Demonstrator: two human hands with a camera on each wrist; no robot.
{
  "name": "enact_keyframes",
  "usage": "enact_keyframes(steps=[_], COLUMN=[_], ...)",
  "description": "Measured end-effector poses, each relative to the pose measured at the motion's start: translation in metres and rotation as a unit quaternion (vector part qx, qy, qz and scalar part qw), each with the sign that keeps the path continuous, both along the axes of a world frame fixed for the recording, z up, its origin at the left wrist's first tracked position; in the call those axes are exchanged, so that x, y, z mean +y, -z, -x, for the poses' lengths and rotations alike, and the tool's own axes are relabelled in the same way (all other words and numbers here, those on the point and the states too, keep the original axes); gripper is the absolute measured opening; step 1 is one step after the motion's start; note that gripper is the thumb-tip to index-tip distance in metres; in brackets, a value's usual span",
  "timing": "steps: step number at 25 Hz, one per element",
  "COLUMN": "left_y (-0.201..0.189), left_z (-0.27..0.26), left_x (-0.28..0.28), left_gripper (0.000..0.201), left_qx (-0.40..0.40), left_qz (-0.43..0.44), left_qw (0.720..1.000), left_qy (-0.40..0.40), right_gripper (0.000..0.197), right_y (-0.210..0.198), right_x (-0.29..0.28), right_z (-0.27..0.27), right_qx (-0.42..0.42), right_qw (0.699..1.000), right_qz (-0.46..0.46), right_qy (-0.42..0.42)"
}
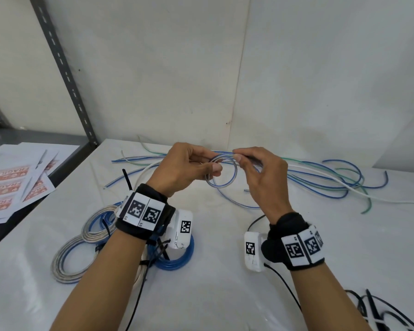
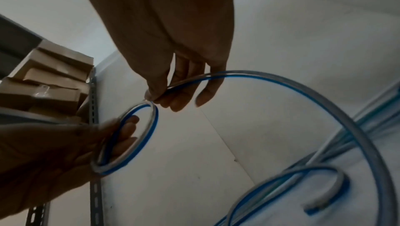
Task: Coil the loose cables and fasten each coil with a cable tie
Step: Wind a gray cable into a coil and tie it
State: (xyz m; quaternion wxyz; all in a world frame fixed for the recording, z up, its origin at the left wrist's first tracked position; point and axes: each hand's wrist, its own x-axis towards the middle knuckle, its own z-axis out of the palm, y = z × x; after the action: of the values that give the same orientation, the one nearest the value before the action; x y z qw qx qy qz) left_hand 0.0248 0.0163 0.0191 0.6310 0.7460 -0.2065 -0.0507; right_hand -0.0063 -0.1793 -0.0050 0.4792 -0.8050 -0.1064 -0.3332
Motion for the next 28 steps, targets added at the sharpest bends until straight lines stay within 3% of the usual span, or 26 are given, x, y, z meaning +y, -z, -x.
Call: enact_keyframes(steps=[8,12,18,23,26,28], left_y=[0.001,-0.001,0.001,-0.01,-0.012,-0.01], left_z=[-0.003,-0.001,0.0,0.009,0.012,0.012], left_x=[-0.001,-0.004,-0.007,-0.012,-0.019,-0.02], left_gripper=[0.023,0.023,0.024,0.029,0.048,0.052], left_qx=[0.003,0.001,0.005,0.056,0.11,0.095], left_qz=[0.138,0.152,0.194,0.141,0.054,0.0], left_qw=[0.989,0.987,0.979,0.988,0.992,0.995], left_qy=[-0.056,-0.054,-0.069,-0.017,0.031,0.034], right_gripper=[0.02,0.017,0.021,0.017,0.017,0.017], right_y=[-0.009,-0.009,-0.005,-0.012,-0.013,-0.011], right_x=[0.01,0.01,0.017,0.003,0.008,0.011], right_z=[0.006,0.006,0.004,0.005,0.012,0.012], right_qx=[0.085,0.032,0.043,0.027,0.033,0.024], right_qw=[0.974,0.985,0.982,0.992,0.994,0.995], right_qz=[-0.18,-0.163,-0.172,-0.102,-0.021,0.008], right_qy=[-0.112,-0.052,-0.069,-0.076,-0.102,-0.101])
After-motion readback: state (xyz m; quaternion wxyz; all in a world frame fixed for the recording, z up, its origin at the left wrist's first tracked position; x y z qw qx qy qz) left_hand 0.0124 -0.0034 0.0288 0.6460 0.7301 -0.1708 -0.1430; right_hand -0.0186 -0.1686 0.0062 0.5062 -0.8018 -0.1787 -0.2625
